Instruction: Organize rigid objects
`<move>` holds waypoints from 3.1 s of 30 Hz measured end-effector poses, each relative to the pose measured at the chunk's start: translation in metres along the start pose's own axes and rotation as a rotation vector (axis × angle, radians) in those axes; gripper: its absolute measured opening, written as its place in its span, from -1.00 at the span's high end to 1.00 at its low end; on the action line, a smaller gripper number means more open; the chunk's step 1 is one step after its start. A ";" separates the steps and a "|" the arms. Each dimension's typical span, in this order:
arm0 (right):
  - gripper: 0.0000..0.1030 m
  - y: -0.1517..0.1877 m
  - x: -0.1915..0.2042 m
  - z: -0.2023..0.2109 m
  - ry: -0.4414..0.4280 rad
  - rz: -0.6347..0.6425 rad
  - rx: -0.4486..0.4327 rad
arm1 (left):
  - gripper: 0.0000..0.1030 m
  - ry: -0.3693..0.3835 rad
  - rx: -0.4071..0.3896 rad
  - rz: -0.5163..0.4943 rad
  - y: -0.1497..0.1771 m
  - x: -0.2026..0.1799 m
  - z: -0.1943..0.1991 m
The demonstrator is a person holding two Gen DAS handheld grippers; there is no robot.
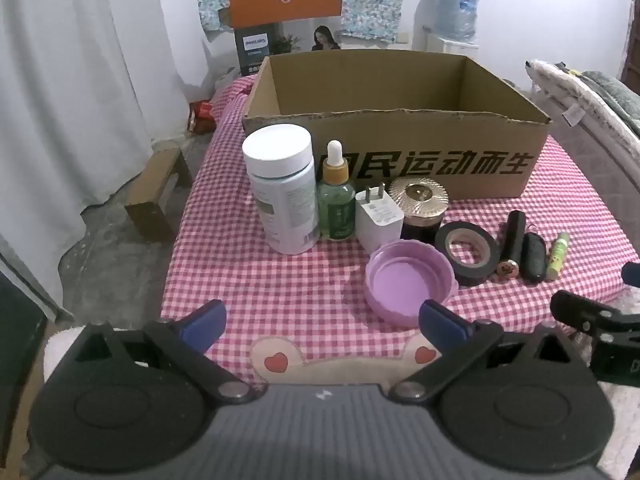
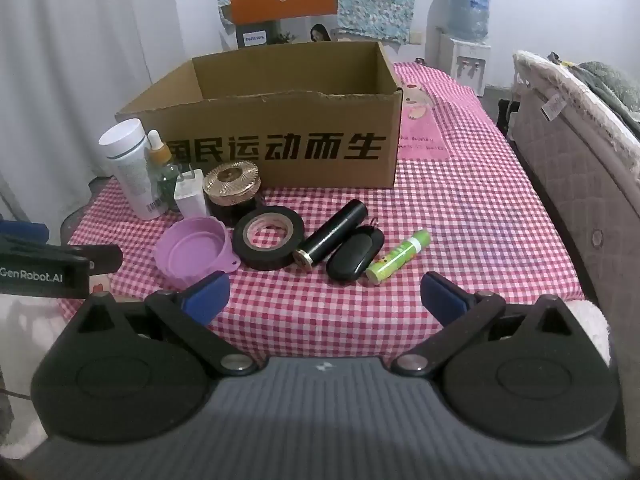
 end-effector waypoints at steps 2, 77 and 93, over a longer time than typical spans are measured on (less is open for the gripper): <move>-0.98 0.000 0.000 0.000 0.002 0.004 -0.007 | -1.00 -0.003 -0.003 -0.001 0.000 0.000 0.000; -0.98 -0.011 0.013 -0.012 -0.044 0.046 0.007 | -1.00 -0.019 0.051 0.019 0.000 0.009 -0.017; -0.96 -0.019 -0.061 -0.006 0.043 -0.129 -0.062 | -0.99 0.316 -0.135 -0.248 -0.020 -0.062 -0.007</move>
Point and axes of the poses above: each gripper's, at about its wrist camera, not at the fingertips, and z roughly against the way its jaws point, x to its left, y to its underside, the point moved 2 cm from there along -z, roughly the way its jaws point, and after that the axes turned 4 degrees about -x, right-handed, at the moved point
